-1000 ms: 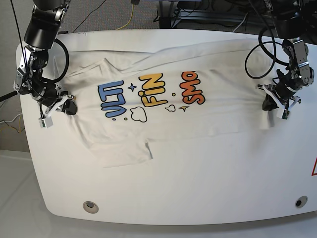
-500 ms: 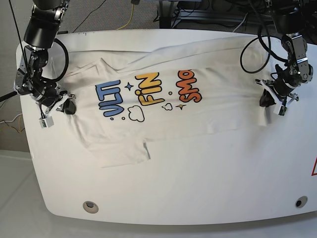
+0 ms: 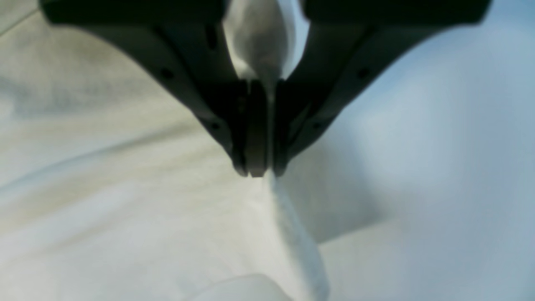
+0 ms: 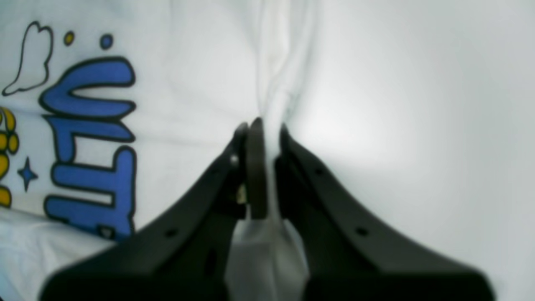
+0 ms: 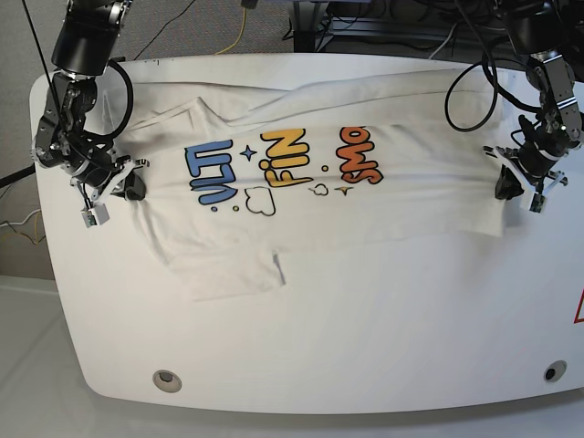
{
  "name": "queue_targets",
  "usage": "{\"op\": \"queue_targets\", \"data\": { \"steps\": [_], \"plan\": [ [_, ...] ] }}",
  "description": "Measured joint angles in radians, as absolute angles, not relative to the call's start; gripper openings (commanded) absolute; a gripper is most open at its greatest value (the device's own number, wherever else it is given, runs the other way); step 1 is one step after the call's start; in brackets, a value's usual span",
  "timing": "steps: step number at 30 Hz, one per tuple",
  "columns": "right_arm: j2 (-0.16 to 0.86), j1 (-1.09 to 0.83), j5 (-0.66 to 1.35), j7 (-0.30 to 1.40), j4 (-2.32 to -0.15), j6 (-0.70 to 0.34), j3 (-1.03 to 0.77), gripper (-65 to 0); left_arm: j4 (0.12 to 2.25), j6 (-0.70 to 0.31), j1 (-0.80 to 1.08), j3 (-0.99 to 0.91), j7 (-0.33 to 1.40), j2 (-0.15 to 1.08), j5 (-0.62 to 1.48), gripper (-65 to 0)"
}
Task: Fold the T-shirt properly
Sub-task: 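Pull the shirt with both grippers away from the folded hem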
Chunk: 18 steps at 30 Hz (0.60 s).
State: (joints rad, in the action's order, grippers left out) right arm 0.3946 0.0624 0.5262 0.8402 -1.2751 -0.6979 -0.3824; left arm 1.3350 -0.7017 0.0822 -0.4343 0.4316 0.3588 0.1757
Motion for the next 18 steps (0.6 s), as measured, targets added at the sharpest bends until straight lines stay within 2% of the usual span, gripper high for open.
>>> {"op": "queue_targets", "data": {
  "steps": [6,18],
  "plan": [
    [0.413,0.001,0.636,0.922,-1.414,-0.702,-0.391,-65.0,1.379,-0.708,0.138,-0.516,0.477,0.367,0.226,-65.0],
    [0.432,-0.096,0.667,0.974,-1.468,-0.699,-0.385,-65.0,1.397,-0.708,0.168,-0.529,0.480,0.366,0.271,-65.0]
  ]
}}
